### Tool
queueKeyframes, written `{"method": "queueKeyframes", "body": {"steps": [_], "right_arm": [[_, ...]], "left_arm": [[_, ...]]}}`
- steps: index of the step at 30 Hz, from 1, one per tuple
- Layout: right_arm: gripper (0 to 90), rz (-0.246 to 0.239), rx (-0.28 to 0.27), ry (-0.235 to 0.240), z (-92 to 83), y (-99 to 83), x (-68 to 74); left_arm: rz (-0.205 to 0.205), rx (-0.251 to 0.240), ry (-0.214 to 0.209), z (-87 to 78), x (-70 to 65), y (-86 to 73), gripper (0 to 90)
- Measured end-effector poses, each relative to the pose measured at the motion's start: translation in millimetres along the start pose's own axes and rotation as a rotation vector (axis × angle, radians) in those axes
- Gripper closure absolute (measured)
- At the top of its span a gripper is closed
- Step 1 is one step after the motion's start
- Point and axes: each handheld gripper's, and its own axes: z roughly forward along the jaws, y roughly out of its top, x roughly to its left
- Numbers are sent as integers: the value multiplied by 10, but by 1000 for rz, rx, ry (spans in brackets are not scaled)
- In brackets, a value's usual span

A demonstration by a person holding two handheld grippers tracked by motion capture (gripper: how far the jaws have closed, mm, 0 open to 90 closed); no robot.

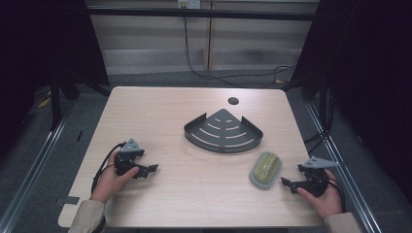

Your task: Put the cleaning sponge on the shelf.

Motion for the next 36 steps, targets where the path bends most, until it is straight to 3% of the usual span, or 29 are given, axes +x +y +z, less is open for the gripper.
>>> {"method": "queueKeyframes", "body": {"steps": [8, 10, 11, 12, 16, 18, 19, 22, 23, 24, 26, 27, 30, 36], "right_arm": [[94, 19, 10, -12, 13, 24, 15], [155, 20, 64, -15, -7, 88, 25], [155, 20, 64, -15, -7, 88, 25], [180, 18, 119, -4, -27, 146, 39], [207, 45, 163, 11, -69, 235, 61], [262, 114, 177, 37, -159, 354, 86], [262, 114, 177, 37, -159, 354, 86], [263, 172, 212, 50, -234, 513, 101], [263, 207, 246, 57, -269, 631, 108], [263, 207, 246, 57, -269, 631, 108], [267, 213, 314, 46, -267, 777, 133], [267, 213, 314, 46, -267, 777, 133], [269, 217, 386, 40, -247, 915, 145], [276, 231, 420, 32, -242, 1080, 169]], "left_arm": [[1, 1, -2, 1, 0, 1, 126], [6, 3, 3, 2, -4, 2, 126], [6, 3, 3, 2, -4, 2, 125], [6, 2, 3, 2, -2, 2, 126], [7, 3, 4, -1, 1, 2, 126], [7, 2, 3, 2, -1, 2, 126], [7, 2, 3, 2, -1, 2, 126], [7, 2, 3, 2, -2, 2, 126], [5, 3, 3, 2, -3, 2, 126], [8, 2, 3, 4, -4, 3, 126], [15, 6, 4, 5, -8, 3, 126], [16, 6, 6, 5, -10, 3, 126], [17, 9, 8, 4, -12, 4, 126], [17, 6, 3, 4, -7, 2, 126]]}}
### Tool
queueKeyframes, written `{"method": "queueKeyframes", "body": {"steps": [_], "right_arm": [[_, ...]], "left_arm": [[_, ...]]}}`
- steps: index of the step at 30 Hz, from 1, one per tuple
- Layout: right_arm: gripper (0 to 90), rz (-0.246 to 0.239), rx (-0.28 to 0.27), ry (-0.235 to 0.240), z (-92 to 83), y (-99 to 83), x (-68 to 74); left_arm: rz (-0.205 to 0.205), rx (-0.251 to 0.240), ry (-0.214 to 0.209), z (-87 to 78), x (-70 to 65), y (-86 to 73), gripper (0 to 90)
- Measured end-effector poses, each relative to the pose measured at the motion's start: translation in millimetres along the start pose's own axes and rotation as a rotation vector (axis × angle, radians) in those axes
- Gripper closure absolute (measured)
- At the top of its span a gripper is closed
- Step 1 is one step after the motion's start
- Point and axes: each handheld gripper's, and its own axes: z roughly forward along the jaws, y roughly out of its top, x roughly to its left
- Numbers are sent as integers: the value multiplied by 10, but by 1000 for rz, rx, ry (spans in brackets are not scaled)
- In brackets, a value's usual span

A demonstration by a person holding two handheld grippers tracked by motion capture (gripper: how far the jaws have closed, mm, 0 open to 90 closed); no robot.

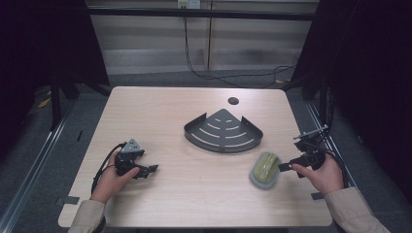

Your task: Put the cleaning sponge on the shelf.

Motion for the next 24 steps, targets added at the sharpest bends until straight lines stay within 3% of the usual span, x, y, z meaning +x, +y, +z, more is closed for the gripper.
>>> {"method": "queueKeyframes", "body": {"steps": [13, 24], "right_arm": [[324, -8, 39, 8, -14, 262, 236], [357, 37, 89, 13, 105, 367, 321]], "left_arm": [[1, 1, 2, 1, -3, 0, 125], [0, 0, -2, 1, 0, -1, 126]]}}
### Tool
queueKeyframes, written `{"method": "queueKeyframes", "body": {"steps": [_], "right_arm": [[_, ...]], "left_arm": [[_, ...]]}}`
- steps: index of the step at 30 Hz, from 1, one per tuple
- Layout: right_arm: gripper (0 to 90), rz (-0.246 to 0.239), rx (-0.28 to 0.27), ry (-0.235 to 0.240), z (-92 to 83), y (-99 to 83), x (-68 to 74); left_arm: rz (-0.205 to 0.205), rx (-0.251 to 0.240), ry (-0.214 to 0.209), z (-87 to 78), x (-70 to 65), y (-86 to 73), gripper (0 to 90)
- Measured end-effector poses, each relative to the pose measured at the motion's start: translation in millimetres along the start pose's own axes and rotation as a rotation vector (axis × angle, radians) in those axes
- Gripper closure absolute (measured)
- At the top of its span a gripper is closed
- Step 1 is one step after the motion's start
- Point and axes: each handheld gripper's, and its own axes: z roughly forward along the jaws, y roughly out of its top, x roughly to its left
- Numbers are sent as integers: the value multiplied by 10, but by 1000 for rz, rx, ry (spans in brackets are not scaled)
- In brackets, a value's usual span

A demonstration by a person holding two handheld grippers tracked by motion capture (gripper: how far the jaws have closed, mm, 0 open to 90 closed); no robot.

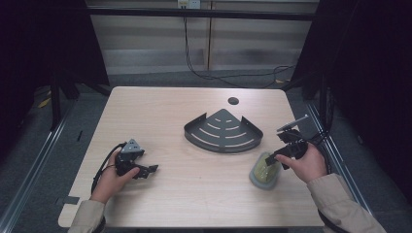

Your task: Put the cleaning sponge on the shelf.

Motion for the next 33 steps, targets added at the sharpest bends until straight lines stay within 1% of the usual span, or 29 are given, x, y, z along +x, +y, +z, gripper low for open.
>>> {"method": "queueKeyframes", "body": {"steps": [2, 5, 8, 11, 13, 14, 15, 18, 20, 22, 25, 27, 29, 30, 33], "right_arm": [[357, 8, 9, -4, 34, 13, 11], [358, 9, 12, -5, 61, 15, 16], [359, 11, 26, -2, 101, 16, 21], [378, 15, 35, -4, 139, 14, 19], [388, 12, 36, -5, 143, 14, 19], [397, 16, 34, 2, 146, 16, 17], [397, 16, 34, 2, 146, 16, 17], [434, 16, 32, 0, 137, 20, 15], [437, 19, 35, 5, 135, 21, 12], [436, 19, 31, 5, 137, 24, 9], [422, 38, 27, 6, 146, 33, 13], [412, 41, 24, 8, 151, 36, 15], [397, 50, 20, 8, 162, 44, 19], [372, 60, 17, 16, 178, 50, 26], [355, 66, 14, 18, 201, 55, 41]], "left_arm": [[1, 0, 3, 0, -2, 0, 125], [1, 0, 4, 0, -3, 0, 126], [3, 1, 3, 0, -1, 0, 125], [4, 3, 6, -2, -3, 1, 125], [4, 3, 6, -1, -3, 1, 125], [1, 1, 5, 1, -7, 0, 126], [5, 1, 7, 0, -5, 1, 126], [3, 2, 5, 0, -5, 0, 125], [1, 1, 4, 1, -7, 0, 125], [3, 1, 5, 1, -7, 1, 125], [5, 3, 6, 0, -6, 1, 125], [8, 2, 8, 0, -5, 2, 125], [6, 1, 6, 0, -5, 1, 125], [5, 1, 5, 0, -4, 1, 125], [2, 1, 4, 0, -5, 0, 126]]}}
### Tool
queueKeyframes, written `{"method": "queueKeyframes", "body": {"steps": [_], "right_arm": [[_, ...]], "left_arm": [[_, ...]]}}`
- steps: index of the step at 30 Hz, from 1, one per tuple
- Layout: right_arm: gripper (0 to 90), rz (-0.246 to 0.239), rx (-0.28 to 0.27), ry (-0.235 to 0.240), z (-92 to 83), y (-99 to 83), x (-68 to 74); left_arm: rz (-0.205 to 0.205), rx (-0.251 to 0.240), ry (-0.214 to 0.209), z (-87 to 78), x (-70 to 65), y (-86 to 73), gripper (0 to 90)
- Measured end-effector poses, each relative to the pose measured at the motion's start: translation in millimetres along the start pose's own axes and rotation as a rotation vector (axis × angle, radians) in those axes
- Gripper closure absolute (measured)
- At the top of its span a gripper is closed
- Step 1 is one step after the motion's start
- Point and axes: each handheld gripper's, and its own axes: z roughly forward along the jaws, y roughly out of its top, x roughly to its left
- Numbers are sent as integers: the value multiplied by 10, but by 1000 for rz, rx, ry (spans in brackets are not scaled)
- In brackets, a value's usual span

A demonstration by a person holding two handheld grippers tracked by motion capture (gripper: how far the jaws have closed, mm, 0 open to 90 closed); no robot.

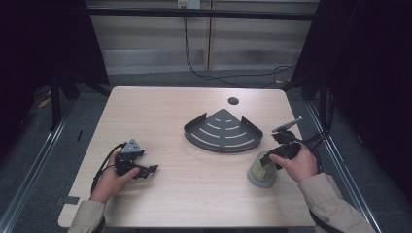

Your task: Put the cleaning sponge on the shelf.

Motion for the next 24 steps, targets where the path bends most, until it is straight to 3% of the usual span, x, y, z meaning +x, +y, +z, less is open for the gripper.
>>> {"method": "queueKeyframes", "body": {"steps": [5, 9, 13, 24], "right_arm": [[322, 0, -10, 17, 69, 12, 76], [331, -2, 8, 5, 108, 15, 91], [470, -8, 31, -4, 98, 0, 64], [711, -39, 35, -46, -31, -18, -24]], "left_arm": [[-1, -2, -3, 1, 3, -1, 125], [0, -2, -2, 1, 2, -1, 125], [-5, -4, -5, 1, 3, -2, 125], [0, -2, -2, 1, 2, -1, 125]]}}
